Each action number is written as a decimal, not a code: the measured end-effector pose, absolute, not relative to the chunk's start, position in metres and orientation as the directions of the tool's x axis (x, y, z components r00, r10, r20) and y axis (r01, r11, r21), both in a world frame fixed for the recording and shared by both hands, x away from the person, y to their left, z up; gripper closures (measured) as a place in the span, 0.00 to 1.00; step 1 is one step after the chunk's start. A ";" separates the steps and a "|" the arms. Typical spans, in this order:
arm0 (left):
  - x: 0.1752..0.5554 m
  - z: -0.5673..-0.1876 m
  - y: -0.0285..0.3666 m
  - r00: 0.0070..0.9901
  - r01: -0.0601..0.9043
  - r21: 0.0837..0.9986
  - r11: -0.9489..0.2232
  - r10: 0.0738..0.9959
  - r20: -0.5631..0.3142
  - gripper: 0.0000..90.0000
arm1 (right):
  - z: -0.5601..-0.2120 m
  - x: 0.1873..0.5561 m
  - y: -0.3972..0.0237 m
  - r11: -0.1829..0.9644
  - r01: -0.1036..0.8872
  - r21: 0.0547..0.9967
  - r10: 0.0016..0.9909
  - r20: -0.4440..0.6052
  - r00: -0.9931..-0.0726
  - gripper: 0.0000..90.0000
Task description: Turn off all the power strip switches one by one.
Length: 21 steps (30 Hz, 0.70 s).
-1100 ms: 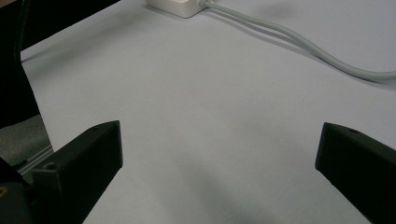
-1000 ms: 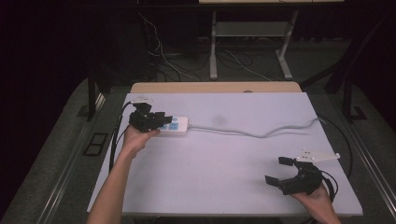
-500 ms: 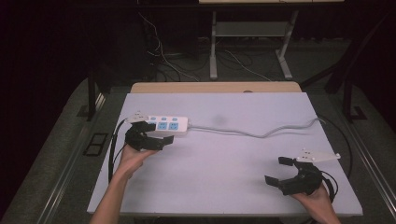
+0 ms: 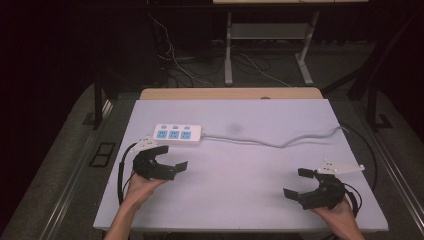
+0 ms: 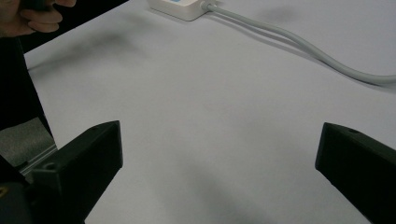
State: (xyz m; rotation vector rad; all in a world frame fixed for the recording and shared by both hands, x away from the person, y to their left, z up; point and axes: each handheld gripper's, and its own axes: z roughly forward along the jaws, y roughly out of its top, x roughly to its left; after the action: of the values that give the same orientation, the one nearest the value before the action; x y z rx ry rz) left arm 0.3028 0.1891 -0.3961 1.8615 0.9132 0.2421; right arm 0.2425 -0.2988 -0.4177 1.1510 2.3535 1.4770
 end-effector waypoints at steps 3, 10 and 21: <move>0.294 -0.399 0.189 0.701 0.469 0.858 -0.212 0.680 -0.215 0.00 | -0.418 0.242 -0.299 0.227 0.532 0.816 0.662 0.271 -0.699 0.01; 0.278 -0.405 0.189 0.707 0.452 0.870 -0.195 0.673 -0.216 0.00 | -0.418 0.242 -0.299 0.224 0.535 0.814 0.660 0.278 -0.698 0.01; 0.266 -0.419 0.186 0.722 0.458 0.852 -0.254 0.666 -0.190 0.00 | -0.419 0.240 -0.300 0.223 0.540 0.812 0.659 0.282 -0.697 0.01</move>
State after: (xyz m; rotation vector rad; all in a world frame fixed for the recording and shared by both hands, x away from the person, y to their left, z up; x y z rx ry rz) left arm 0.2656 0.1856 -0.4189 1.9019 0.8676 0.2539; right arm 0.2399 -0.3003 -0.4191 1.1626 2.3589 1.4839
